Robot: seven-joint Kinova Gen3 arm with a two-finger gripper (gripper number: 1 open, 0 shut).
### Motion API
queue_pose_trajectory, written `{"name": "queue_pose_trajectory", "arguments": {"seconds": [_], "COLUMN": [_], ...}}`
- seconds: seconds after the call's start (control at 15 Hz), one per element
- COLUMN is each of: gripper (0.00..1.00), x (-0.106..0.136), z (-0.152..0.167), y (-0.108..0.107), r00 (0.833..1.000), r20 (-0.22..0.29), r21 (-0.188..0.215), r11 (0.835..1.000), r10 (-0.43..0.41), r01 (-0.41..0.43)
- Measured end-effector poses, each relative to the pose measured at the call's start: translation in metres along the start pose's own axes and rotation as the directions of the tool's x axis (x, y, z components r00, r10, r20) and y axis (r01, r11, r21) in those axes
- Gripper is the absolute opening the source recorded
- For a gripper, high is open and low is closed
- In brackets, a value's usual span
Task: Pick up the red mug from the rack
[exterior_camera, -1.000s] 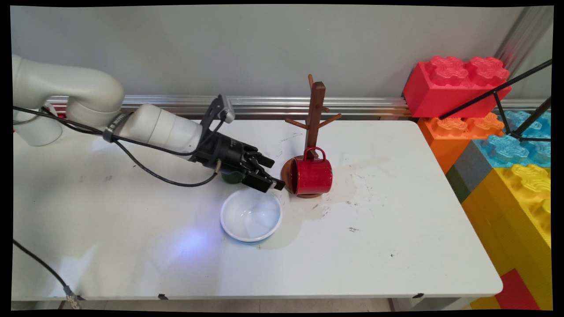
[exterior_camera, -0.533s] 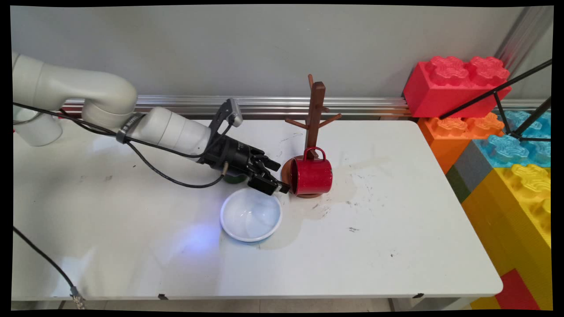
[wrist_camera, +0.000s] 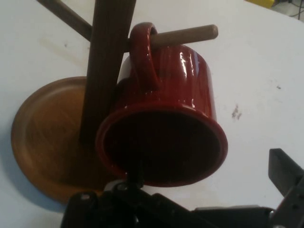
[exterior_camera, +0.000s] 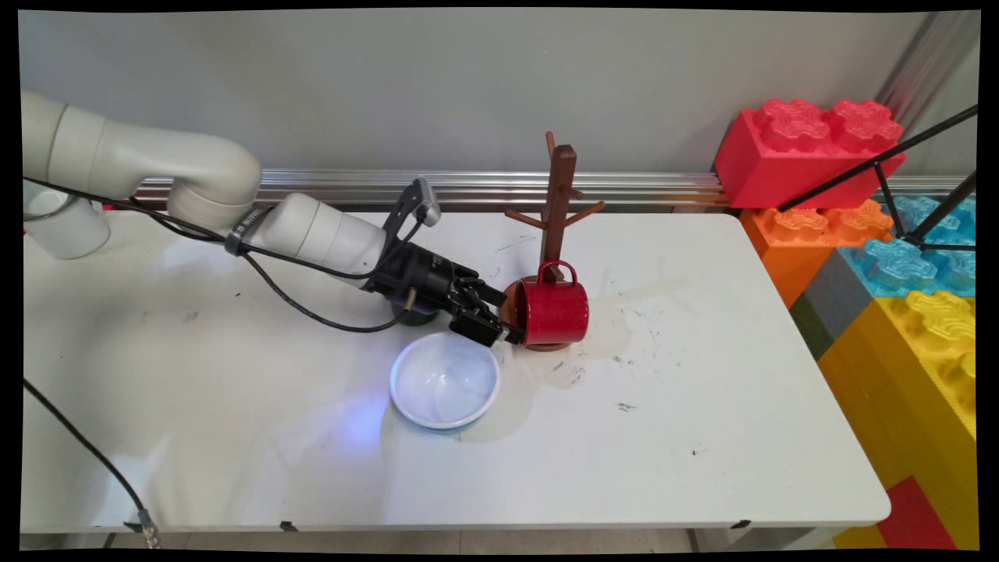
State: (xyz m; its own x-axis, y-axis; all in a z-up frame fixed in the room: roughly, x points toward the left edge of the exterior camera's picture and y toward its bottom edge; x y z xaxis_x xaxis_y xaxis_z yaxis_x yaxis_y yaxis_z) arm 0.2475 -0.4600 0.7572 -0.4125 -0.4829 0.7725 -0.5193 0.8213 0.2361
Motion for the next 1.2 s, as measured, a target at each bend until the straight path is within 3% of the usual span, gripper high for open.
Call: {"name": "queue_pose_trajectory", "arguments": {"seconds": [1.2], "gripper": [1.00], "x": [0.000], "z": [0.023], "y": [-0.015], "r00": [0.997], "r20": [-0.031], "r21": [-0.055], "r11": [0.996], "r10": [-0.069], "r01": [0.067]}}
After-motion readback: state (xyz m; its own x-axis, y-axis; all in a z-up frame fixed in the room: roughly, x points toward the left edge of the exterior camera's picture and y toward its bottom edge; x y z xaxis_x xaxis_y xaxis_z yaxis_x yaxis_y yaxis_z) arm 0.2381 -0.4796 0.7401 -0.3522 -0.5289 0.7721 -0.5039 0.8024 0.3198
